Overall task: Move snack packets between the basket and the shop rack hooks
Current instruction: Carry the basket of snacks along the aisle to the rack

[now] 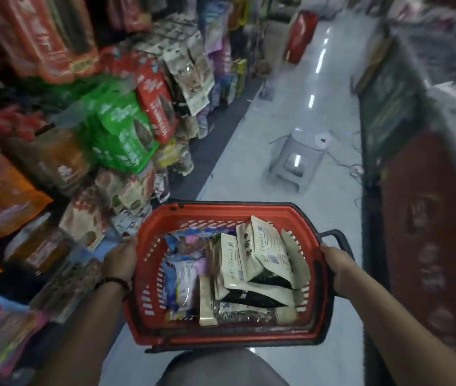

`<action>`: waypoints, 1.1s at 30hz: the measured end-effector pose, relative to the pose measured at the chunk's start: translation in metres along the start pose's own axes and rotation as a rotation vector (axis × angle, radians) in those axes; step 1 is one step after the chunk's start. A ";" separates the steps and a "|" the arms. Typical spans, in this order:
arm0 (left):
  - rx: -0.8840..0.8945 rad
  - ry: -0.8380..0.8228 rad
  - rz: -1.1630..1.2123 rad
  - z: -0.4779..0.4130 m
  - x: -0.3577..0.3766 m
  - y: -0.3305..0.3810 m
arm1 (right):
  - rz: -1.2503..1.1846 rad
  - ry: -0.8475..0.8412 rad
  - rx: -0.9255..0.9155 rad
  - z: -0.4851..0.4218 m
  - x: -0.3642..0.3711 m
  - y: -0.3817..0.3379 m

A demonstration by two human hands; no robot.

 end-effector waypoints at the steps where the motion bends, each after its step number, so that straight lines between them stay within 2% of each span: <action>1: 0.016 -0.029 -0.005 -0.015 0.022 0.023 | -0.025 0.041 0.007 -0.011 -0.007 -0.014; 6: 0.085 -0.120 -0.017 -0.061 0.120 0.150 | -0.117 0.185 0.012 -0.071 -0.039 -0.087; 11: 0.152 -0.195 -0.141 -0.100 0.210 0.250 | -0.125 0.255 0.037 -0.128 -0.052 -0.148; 17: 0.220 -0.148 -0.182 -0.139 0.321 0.347 | -0.166 0.221 0.055 -0.253 -0.050 -0.228; 22: 0.163 -0.058 -0.124 -0.174 0.380 0.418 | -0.152 0.164 0.013 -0.312 -0.036 -0.346; 27: 0.181 -0.024 -0.179 -0.216 0.442 0.492 | -0.086 0.167 -0.020 -0.393 -0.021 -0.460; 33: 0.117 -0.032 -0.196 -0.312 0.524 0.565 | -0.074 0.145 -0.045 -0.465 0.038 -0.598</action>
Point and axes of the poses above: each hand's wrist, its own z-axis away from the middle knuckle, its own x-axis out of the palm, y = z × x, the point moved 6 cm from there along -z, towards the middle knuckle, and after that the axes turned 10 degrees about y, right-handed, at the moved point
